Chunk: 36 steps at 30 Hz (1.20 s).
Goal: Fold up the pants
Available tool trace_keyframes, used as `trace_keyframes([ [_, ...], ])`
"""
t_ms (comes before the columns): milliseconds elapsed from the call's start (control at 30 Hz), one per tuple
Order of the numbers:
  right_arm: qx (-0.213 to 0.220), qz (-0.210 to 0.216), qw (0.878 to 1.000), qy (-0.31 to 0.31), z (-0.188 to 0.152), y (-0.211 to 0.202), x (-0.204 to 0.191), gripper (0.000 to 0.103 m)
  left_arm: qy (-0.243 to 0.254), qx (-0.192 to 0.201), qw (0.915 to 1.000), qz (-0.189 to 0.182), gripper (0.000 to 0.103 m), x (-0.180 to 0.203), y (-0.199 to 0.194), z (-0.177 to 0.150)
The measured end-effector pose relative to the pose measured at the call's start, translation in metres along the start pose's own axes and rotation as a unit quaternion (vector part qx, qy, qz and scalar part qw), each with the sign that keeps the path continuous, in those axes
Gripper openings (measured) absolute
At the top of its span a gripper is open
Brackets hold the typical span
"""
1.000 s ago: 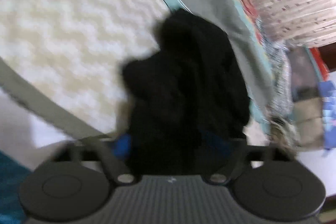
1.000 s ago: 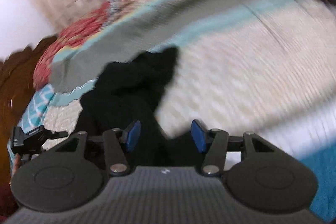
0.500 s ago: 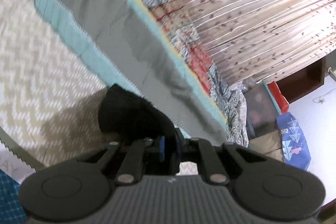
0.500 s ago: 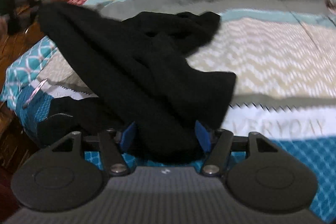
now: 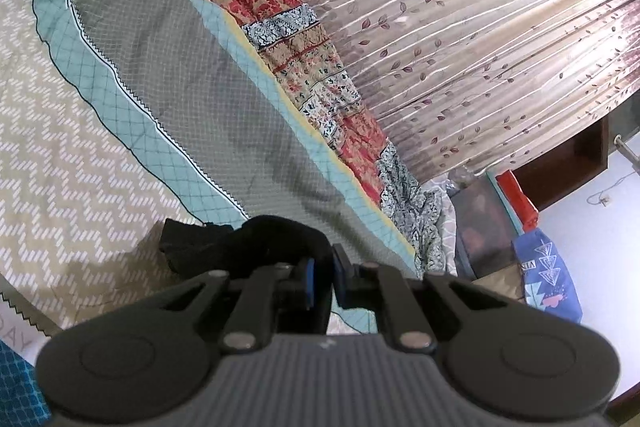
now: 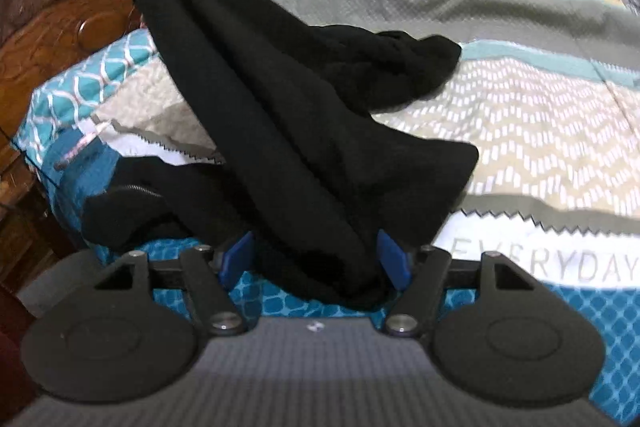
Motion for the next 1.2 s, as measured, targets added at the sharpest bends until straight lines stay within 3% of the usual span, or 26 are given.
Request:
trace_keyframes([
  [33, 0.001, -0.011, 1.0, -0.012, 0.003, 0.003, 0.001, 0.033, 0.003, 0.003, 1.0, 0.002, 0.009, 0.001, -0.002, 0.001],
  [67, 0.004, -0.033, 0.999, -0.018, 0.01, 0.005, 0.005, 0.012, 0.004, 0.006, 1.0, 0.002, 0.009, 0.002, -0.004, 0.003],
  [133, 0.037, -0.044, 0.998, 0.004, 0.038, -0.004, 0.019, 0.012, -0.001, 0.013, 0.9999, 0.0, 0.009, 0.001, -0.008, 0.006],
  [233, 0.11, -0.093, 0.989, -0.021, 0.105, -0.031, 0.036, 0.011, -0.006, 0.023, 0.9997, -0.003, 0.009, 0.001, -0.014, 0.007],
  [333, 0.195, -0.14, 0.968, -0.078, 0.192, -0.077, 0.039, 0.011, -0.009, 0.024, 0.9996, -0.012, 0.009, 0.002, -0.015, 0.003],
  [400, 0.242, -0.148, 0.953, -0.103, 0.24, -0.114, 0.035, 0.011, -0.013, 0.023, 0.9995, -0.02, 0.009, 0.002, -0.017, -0.003],
  [533, 0.267, -0.147, 0.934, -0.185, 0.29, -0.167, 0.014, 0.013, -0.027, 0.033, 0.9984, -0.038, 0.009, -0.006, -0.025, -0.011],
  [667, 0.22, -0.129, 0.937, -0.237, 0.274, -0.156, 0.008, 0.016, -0.041, 0.045, 0.998, -0.016, 0.009, -0.033, -0.038, -0.023],
  [800, 0.146, -0.106, 0.957, -0.226, 0.211, -0.095, 0.017, 0.022, -0.068, 0.039, 0.9963, 0.033, 0.009, -0.077, -0.048, -0.045],
  [833, 0.123, -0.097, 0.965, -0.211, 0.192, -0.076, 0.023, 0.031, -0.078, 0.034, 0.9951, 0.051, 0.009, -0.091, -0.05, -0.053],
  [900, 0.073, -0.091, 0.98, -0.16, 0.144, -0.032, 0.039, 0.051, -0.101, 0.023, 0.991, 0.084, 0.009, -0.117, -0.052, -0.07],
  [1033, -0.01, -0.103, 0.991, -0.08, 0.06, 0.007, 0.065, 0.051, -0.141, 0.008, 0.9833, 0.115, 0.009, -0.157, -0.056, -0.095],
  [1133, 0.008, -0.071, 0.997, 0.035, 0.04, -0.015, 0.089, 0.051, -0.149, 0.004, 0.9818, 0.117, 0.009, -0.167, -0.057, -0.1],
  [1200, 0.044, -0.07, 0.989, 0.119, 0.045, -0.035, 0.12, 0.051, -0.146, 0.002, 0.9818, 0.121, 0.009, -0.168, -0.055, -0.099],
])
Point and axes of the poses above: each gripper's, at about its wrist camera, not at the fingertips, and y roughly the way its jaws point, x to its right, z to its top, the point moved 7 cm from there along y, roughly the way its jaws point, and after that the axes turned 9 degrees about y, right-handed, at the moved point
